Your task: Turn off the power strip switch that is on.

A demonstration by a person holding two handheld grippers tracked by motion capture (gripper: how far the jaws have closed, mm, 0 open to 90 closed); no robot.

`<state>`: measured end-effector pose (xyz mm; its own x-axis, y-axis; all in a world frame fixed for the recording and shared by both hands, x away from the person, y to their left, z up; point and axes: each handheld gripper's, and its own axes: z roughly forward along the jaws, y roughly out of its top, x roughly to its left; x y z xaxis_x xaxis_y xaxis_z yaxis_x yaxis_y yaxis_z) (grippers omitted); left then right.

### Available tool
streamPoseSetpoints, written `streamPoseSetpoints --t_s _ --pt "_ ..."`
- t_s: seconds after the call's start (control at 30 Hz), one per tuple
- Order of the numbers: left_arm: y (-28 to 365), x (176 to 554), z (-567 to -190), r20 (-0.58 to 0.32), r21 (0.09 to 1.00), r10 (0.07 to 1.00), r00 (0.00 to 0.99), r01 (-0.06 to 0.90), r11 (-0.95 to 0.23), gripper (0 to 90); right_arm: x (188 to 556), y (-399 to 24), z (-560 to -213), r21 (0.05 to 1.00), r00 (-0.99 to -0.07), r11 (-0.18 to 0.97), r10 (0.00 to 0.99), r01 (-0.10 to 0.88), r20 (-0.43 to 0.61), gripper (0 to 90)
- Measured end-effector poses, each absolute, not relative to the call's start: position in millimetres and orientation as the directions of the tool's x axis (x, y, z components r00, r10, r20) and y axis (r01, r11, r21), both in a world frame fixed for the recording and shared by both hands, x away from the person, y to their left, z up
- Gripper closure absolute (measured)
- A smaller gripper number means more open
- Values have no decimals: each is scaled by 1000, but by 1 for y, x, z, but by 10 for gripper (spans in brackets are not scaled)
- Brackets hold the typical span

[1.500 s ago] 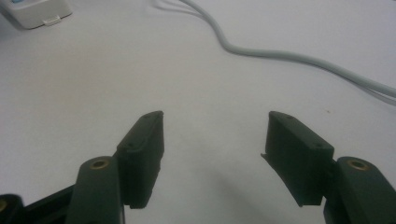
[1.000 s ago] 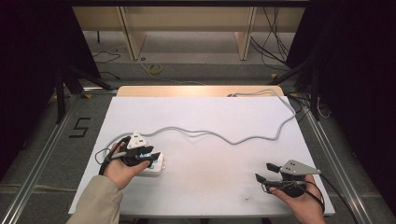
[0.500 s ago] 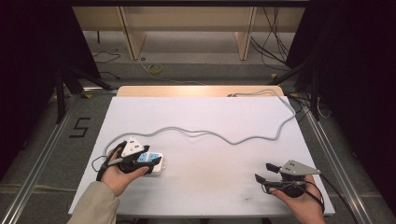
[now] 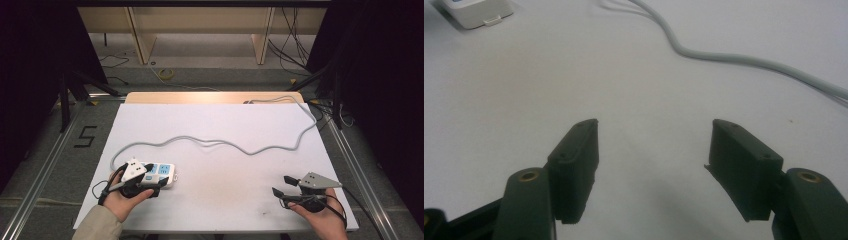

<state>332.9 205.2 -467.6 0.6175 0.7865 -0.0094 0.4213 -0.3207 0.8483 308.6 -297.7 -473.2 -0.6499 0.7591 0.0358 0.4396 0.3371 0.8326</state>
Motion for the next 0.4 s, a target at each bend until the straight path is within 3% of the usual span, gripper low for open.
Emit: streamPoseSetpoints --t_s 0.4 --pt "199 335 -472 -1 848 783 623 415 -329 268 308 -299 -474 834 -649 331 759 442 42 375"
